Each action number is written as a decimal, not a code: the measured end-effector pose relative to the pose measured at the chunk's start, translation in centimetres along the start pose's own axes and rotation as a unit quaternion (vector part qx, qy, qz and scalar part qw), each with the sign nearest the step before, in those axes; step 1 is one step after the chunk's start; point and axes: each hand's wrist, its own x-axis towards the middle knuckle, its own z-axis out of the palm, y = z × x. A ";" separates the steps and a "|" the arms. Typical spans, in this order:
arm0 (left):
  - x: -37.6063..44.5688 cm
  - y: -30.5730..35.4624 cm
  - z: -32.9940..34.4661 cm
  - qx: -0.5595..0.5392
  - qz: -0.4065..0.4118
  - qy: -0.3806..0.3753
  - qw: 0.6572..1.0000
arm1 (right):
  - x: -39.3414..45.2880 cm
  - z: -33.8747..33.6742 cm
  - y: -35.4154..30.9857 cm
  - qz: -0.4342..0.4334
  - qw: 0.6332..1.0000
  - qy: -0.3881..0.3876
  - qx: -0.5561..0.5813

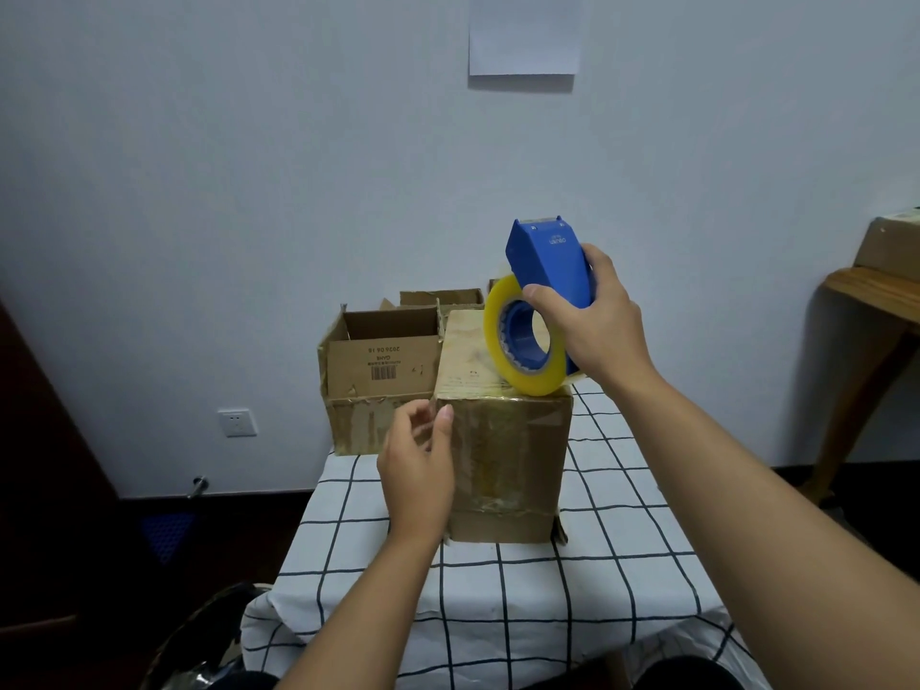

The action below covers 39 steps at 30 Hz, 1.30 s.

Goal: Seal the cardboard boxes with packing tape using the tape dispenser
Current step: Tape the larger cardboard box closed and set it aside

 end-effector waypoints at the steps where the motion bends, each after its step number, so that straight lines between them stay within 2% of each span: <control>1: 0.2 -0.1 -0.1 0.011 0.003 -0.003 1.000 | 0.0 0.0 0.0 0.001 1.000 -0.001 0.001; 4: 0.7 -0.5 -0.4 0.035 -0.003 -0.009 0.999 | 0.0 0.0 0.0 0.000 1.000 -0.002 -0.001; 8: 1.6 -0.9 -0.5 0.002 -0.055 -0.013 0.998 | 0.0 0.1 0.1 0.000 1.000 0.002 0.000; 12: 2.0 -0.5 -0.5 0.002 -0.069 -0.019 0.997 | 0.1 0.2 0.2 -0.004 1.000 0.002 -0.003; 18: 1.7 0.3 0.1 -0.005 -0.079 0.037 0.996 | 0.3 0.2 0.4 -0.006 1.000 0.003 -0.005; 21: 0.8 0.5 0.5 0.020 -0.039 0.054 0.998 | 0.3 0.3 0.4 -0.004 1.000 0.004 -0.002; 23: 0.1 0.3 0.7 0.018 -0.015 0.039 0.999 | 0.3 0.3 0.4 -0.002 1.000 0.005 0.001; 27: -0.4 0.0 1.3 0.039 -0.019 0.001 0.999 | 0.2 0.3 0.3 0.000 1.000 0.005 0.005; 34: 0.9 -0.2 1.2 0.044 -0.045 -0.001 0.998 | 0.2 0.4 0.3 0.003 1.000 0.012 -0.002; 37: 0.5 -0.2 1.0 0.086 -0.026 -0.051 0.995 | 0.2 0.5 0.2 -0.001 1.000 0.009 -0.007; 39: 0.8 0.3 1.1 0.173 0.044 -0.061 0.982 | 0.1 0.4 0.2 0.000 1.000 0.010 -0.007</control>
